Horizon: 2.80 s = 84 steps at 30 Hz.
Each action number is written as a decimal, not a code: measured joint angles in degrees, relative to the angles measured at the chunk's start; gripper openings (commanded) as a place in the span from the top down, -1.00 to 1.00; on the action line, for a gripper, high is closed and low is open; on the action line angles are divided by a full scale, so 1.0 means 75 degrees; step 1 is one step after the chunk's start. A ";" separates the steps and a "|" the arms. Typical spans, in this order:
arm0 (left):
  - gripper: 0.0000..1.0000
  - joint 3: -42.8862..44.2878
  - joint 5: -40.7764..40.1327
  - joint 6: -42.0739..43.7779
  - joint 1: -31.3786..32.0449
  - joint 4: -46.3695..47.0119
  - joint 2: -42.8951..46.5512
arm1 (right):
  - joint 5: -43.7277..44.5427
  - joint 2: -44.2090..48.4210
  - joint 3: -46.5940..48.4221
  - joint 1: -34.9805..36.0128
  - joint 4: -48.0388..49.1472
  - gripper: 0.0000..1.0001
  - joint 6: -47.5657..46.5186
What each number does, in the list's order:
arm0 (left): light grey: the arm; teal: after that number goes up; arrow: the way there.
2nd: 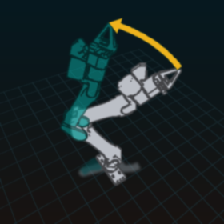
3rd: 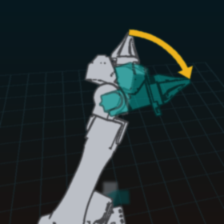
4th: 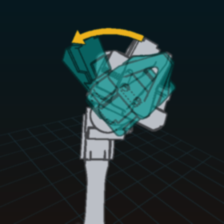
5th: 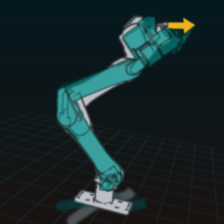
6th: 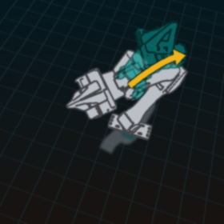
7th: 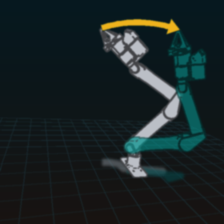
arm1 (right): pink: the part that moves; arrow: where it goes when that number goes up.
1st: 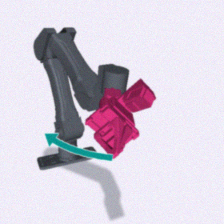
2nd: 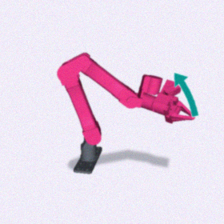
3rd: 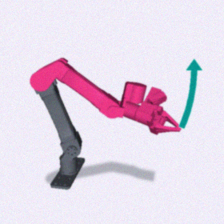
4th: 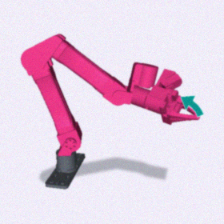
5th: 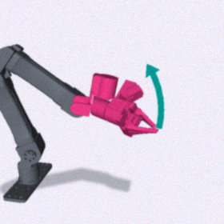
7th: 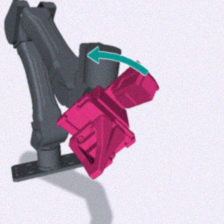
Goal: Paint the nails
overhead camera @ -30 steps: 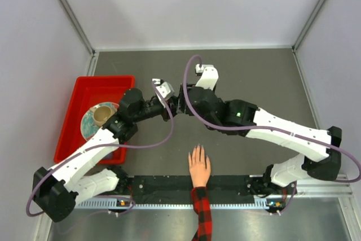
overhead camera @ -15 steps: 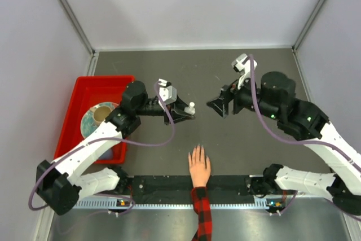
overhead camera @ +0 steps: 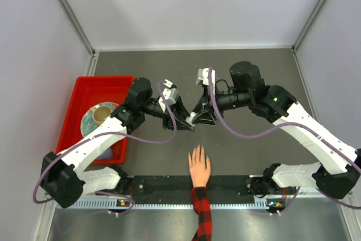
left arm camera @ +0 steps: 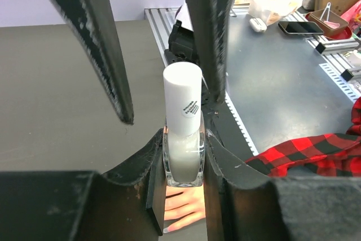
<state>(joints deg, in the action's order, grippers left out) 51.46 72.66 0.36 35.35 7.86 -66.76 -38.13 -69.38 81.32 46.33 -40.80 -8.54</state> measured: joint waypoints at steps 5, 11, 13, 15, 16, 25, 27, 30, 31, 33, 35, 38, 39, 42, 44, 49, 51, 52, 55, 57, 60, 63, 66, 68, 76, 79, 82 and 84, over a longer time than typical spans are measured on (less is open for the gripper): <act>1.00 0.0015 0.0067 -0.0032 0.0009 0.0000 0.0000 | -0.0350 -0.0009 0.0271 0.0000 -0.0009 0.11 -0.0128; 1.00 0.0026 0.0070 -0.0032 0.0047 -0.0012 -0.0003 | -0.0638 -0.0137 0.0676 0.0000 -0.0172 0.28 -0.0184; 1.00 0.0026 0.0070 -0.0029 0.0050 -0.0017 -0.0003 | -0.0688 -0.0248 0.0781 0.0000 -0.0230 0.35 -0.0207; 1.00 0.0029 0.0064 -0.0026 0.0050 -0.0032 -0.0003 | -0.0711 -0.0315 0.0793 0.0000 -0.0291 0.38 -0.0248; 1.00 0.0035 0.0055 -0.0020 0.0052 -0.0058 -0.0003 | -0.0714 -0.0347 0.0796 0.0000 -0.0332 0.37 -0.0259; 1.00 0.0099 0.0047 0.0041 0.0052 -0.0105 -0.0003 | -0.0697 -0.0388 0.0799 -0.0003 -0.0455 0.60 -0.0309; 1.00 0.0108 0.0035 0.0073 0.0052 -0.0140 -0.0003 | -0.0670 -0.0388 0.0799 -0.0003 -0.0455 0.84 -0.0321; 1.00 0.0111 -0.0076 0.0169 0.0076 -0.0242 0.0006 | -0.0600 -0.0388 0.0799 -0.0009 -0.0455 1.00 -0.0350; 1.00 0.0111 -0.0160 0.0204 0.0079 -0.0283 0.0020 | -0.0551 -0.0388 0.0799 -0.0015 -0.0455 1.00 -0.0350; 1.00 0.0117 -0.0437 0.0312 0.0082 -0.0385 0.0070 | -0.0440 -0.0388 0.0799 -0.0017 -0.0446 1.00 -0.0335; 1.00 0.0125 -0.0831 0.0417 0.0096 -0.0533 0.0146 | -0.0227 -0.0388 0.0799 -0.0012 -0.0408 1.00 -0.0271; 1.00 0.0125 -0.1539 0.0533 0.0093 -0.0816 0.0294 | 0.0530 -0.0385 0.0685 0.0192 -0.0119 1.00 -0.0093; 1.00 0.0122 -0.1853 0.0551 0.0093 -0.0921 0.0341 | 0.0991 -0.0376 0.0612 0.0353 0.0044 1.00 0.0012; 1.00 0.0096 -0.2882 0.0574 0.0096 -0.1151 0.0469 | 0.2702 -0.0364 0.0353 0.0906 0.0659 1.00 0.0597; 1.00 0.0035 -0.3780 0.0589 0.0102 -0.1291 0.0592 | 0.4223 -0.0490 0.0315 0.1396 0.0898 1.00 0.1230; 1.00 -0.0178 -0.5770 0.0781 0.0111 -0.1585 0.1029 | 0.8358 -0.1612 0.1154 0.2734 0.0787 1.00 0.3477; 1.00 -0.0297 -0.6280 0.0836 0.0090 -0.1568 0.1244 | 0.9398 -0.2127 0.1705 0.3002 0.0507 1.00 0.4374; 1.00 -0.0358 -0.6505 0.0874 0.0087 -0.1550 0.1352 | 0.9769 -0.2311 0.1894 0.3110 0.0420 1.00 0.4709; 1.00 -0.0527 -0.6872 0.0988 0.0119 -0.1524 0.1594 | 1.0410 -0.2460 0.2025 0.3340 0.0265 1.00 0.5359; 1.00 -0.0551 -0.6913 0.1040 0.0160 -0.1475 0.1635 | 1.0611 -0.2442 0.2022 0.3404 0.0221 0.72 0.5630; 1.00 -0.0551 -0.6802 0.1096 0.0160 -0.1343 0.1635 | 1.0596 -0.2346 0.2011 0.3410 0.0254 0.07 0.5587; 1.00 -0.0527 -0.6461 0.1151 0.0082 -0.1037 0.1641 | 1.0194 -0.1990 0.1912 0.3328 0.0213 -0.32 0.5059; 1.00 -0.0475 -0.5627 0.1218 0.0058 -0.0851 0.1597 | 0.9334 -0.1405 0.1743 0.3095 0.0131 -0.44 0.4290; 1.00 -0.0379 -0.4905 0.1271 0.0061 -0.0857 0.1454 | 0.8425 -0.0845 0.1597 0.2859 0.0099 -0.45 0.3652; 1.00 0.0393 -0.1891 0.1349 0.0073 -0.1335 0.0440 | 0.4814 0.0764 0.1314 0.1719 -0.0146 -0.18 0.1253; 1.00 0.0568 -0.0927 0.1201 0.0073 -0.1419 0.0154 | 0.3593 0.0828 0.1151 0.1495 -0.0321 -0.17 0.0548; 1.00 0.0743 -0.0122 0.0968 0.0073 -0.1469 -0.0184 | 0.2623 0.0571 0.0988 0.1463 -0.0495 -0.11 -0.0096; 1.00 0.0764 0.0175 0.0868 0.0076 -0.1498 -0.0323 | 0.2229 0.0280 0.0953 0.1454 -0.0551 -0.03 -0.0391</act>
<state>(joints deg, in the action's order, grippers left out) 57.19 73.97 6.87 35.92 -3.38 -69.19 -21.41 -67.29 88.47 57.23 -44.93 -11.46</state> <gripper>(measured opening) 0.314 0.563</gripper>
